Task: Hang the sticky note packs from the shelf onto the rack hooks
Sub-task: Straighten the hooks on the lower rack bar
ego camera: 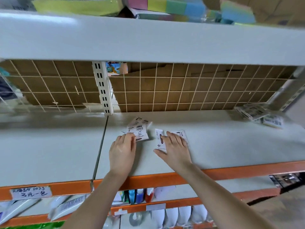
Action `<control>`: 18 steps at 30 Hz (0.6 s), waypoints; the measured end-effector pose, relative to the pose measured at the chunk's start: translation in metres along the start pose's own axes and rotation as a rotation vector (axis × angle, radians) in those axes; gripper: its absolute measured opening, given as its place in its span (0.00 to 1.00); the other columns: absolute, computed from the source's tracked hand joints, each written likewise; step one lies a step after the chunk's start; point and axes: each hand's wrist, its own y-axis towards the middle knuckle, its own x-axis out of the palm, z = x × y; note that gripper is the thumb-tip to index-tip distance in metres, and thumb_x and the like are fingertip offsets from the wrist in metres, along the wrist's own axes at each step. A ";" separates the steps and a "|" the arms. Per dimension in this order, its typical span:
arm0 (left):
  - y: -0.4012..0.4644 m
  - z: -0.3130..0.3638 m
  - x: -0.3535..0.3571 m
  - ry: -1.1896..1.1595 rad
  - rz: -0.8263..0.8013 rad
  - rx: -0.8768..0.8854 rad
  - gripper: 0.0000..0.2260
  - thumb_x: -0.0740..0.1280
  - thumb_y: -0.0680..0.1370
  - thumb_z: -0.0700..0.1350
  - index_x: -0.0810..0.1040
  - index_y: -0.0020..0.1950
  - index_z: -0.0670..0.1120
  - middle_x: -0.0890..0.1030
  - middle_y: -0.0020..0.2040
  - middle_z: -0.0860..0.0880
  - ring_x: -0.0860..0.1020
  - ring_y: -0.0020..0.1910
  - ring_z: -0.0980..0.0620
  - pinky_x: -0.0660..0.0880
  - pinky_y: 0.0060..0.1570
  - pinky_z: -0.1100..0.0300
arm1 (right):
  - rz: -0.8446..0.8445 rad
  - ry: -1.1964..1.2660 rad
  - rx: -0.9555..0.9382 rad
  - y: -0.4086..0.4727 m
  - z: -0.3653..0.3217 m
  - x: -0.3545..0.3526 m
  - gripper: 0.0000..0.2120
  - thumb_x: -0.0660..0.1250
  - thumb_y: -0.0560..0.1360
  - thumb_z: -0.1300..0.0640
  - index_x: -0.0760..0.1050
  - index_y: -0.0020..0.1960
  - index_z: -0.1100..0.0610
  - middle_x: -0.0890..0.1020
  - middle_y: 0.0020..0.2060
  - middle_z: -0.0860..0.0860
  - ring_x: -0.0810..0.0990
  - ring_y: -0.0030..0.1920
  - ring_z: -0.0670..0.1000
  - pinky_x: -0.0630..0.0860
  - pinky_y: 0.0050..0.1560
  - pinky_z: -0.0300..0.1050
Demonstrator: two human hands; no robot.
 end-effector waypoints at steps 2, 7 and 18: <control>0.000 0.001 -0.002 -0.030 0.001 -0.029 0.04 0.70 0.73 0.33 0.79 0.47 0.38 0.82 0.41 0.38 0.79 0.35 0.41 0.78 0.30 0.51 | 0.086 0.030 -0.010 -0.002 -0.001 -0.003 0.18 0.65 0.76 0.48 0.77 0.62 0.56 0.77 0.64 0.54 0.74 0.66 0.56 0.67 0.66 0.52; -0.004 0.002 -0.003 -0.052 0.042 0.064 0.07 0.71 0.72 0.32 0.79 0.48 0.37 0.83 0.43 0.37 0.80 0.34 0.41 0.76 0.29 0.56 | 0.152 0.085 0.024 -0.006 -0.002 -0.011 0.11 0.59 0.79 0.58 0.78 0.57 0.57 0.82 0.53 0.52 0.79 0.55 0.53 0.71 0.59 0.46; 0.020 0.039 -0.017 -0.147 0.031 0.093 0.06 0.64 0.78 0.36 0.80 0.51 0.38 0.83 0.46 0.41 0.82 0.37 0.38 0.78 0.33 0.48 | 0.257 0.698 0.358 -0.007 0.044 -0.081 0.11 0.55 0.81 0.55 0.75 0.52 0.57 0.79 0.39 0.51 0.76 0.41 0.57 0.73 0.36 0.52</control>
